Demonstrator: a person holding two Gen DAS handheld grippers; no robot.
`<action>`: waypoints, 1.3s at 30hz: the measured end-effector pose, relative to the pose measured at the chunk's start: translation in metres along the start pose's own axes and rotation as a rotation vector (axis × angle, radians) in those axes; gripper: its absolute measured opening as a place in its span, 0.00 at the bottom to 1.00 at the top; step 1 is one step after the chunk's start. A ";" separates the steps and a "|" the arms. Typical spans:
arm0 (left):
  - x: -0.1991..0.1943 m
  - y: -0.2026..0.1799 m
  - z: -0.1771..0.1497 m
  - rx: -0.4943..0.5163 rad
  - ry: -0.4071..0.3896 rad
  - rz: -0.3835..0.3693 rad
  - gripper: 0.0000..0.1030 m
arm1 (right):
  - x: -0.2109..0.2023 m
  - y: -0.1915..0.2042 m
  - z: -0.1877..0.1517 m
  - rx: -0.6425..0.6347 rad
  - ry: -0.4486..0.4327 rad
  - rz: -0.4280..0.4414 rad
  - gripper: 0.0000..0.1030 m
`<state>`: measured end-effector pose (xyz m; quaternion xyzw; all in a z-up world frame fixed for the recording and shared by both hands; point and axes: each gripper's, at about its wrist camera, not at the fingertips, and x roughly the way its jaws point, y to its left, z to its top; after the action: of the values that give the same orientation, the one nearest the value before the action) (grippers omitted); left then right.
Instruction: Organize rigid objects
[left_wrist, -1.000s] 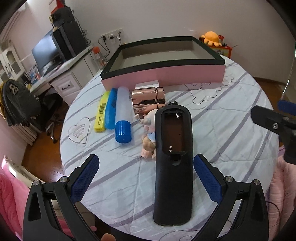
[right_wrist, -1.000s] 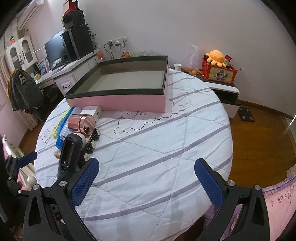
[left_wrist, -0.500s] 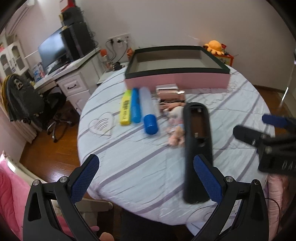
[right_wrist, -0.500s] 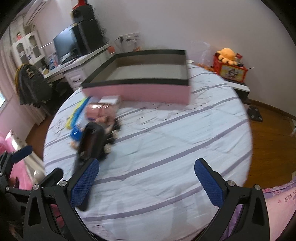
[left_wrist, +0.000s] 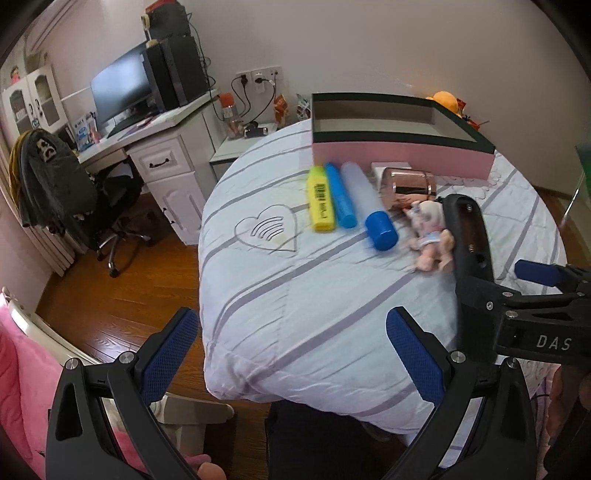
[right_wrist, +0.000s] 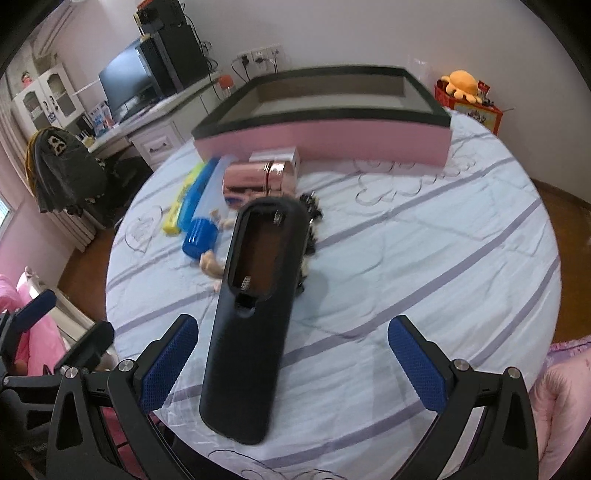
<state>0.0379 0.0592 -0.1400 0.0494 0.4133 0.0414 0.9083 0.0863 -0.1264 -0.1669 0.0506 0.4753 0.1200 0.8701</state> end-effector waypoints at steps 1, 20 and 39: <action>0.002 0.003 -0.001 -0.006 0.003 0.000 1.00 | 0.002 0.002 -0.001 -0.006 0.004 0.003 0.96; 0.001 -0.015 0.011 0.011 -0.008 -0.065 1.00 | 0.000 -0.009 0.002 -0.068 0.021 0.069 0.40; 0.025 -0.094 0.070 0.098 -0.015 -0.163 1.00 | 0.001 -0.072 0.054 -0.122 -0.021 -0.127 0.21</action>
<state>0.1103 -0.0352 -0.1240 0.0601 0.4105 -0.0534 0.9083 0.1437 -0.1946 -0.1527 -0.0317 0.4603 0.0929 0.8823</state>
